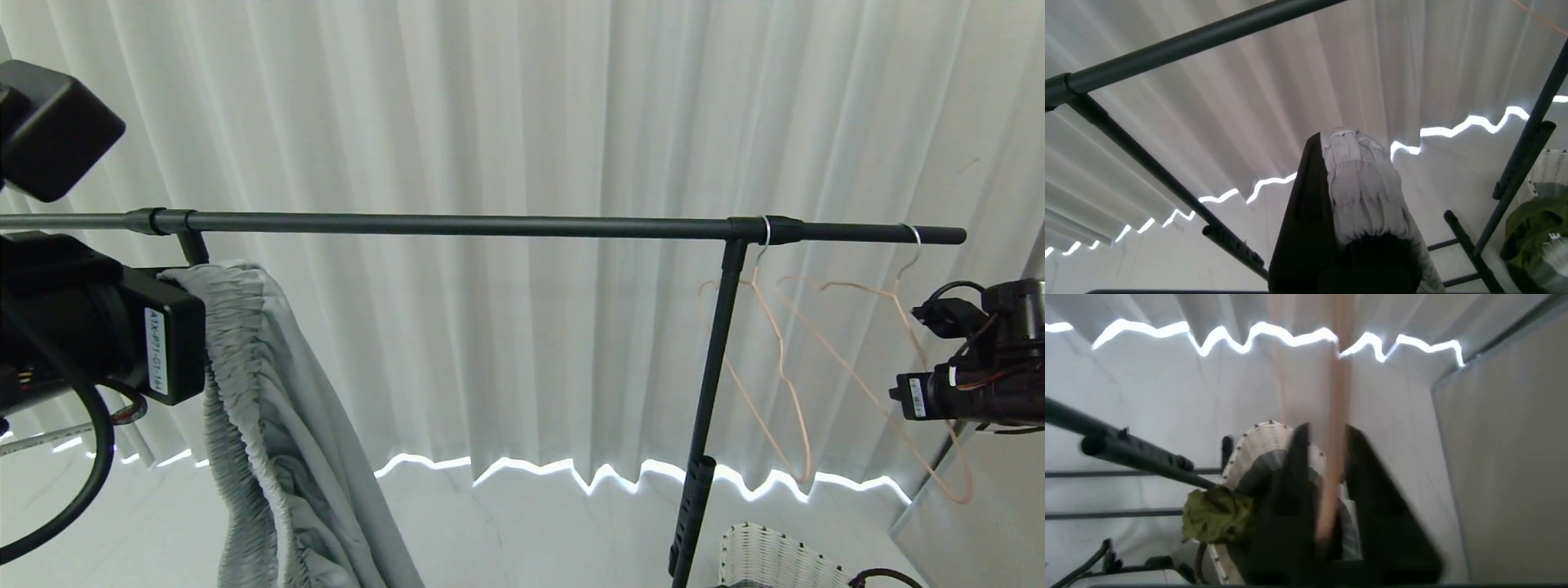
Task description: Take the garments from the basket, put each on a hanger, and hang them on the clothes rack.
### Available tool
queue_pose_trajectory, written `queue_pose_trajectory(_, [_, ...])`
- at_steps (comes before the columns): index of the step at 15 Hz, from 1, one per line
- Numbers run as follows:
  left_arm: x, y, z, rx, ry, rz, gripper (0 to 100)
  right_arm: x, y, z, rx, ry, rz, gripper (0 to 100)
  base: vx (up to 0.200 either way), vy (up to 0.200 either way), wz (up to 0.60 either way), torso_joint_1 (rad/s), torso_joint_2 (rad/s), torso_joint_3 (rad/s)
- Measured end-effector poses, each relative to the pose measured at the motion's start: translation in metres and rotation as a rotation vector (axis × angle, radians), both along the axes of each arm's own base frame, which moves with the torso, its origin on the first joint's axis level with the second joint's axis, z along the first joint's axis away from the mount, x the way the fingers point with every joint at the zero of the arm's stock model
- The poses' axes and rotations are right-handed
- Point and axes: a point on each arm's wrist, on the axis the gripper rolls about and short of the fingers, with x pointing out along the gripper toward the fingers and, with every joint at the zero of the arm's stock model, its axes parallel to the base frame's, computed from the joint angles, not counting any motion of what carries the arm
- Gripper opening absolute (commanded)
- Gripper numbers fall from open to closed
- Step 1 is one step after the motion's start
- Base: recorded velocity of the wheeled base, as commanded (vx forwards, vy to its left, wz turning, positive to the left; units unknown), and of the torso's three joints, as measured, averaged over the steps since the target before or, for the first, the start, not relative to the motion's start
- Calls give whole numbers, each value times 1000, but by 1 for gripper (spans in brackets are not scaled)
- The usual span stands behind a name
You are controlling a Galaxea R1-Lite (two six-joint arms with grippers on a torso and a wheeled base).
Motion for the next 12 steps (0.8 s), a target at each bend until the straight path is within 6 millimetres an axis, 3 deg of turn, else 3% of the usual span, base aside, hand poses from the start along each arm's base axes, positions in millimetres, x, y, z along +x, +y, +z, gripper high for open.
queue_pose_trajectory(12, [-4,2,0,-3,-7,1,0,-9,1,11,11,-59,11,0,0,0,0,0,0,0])
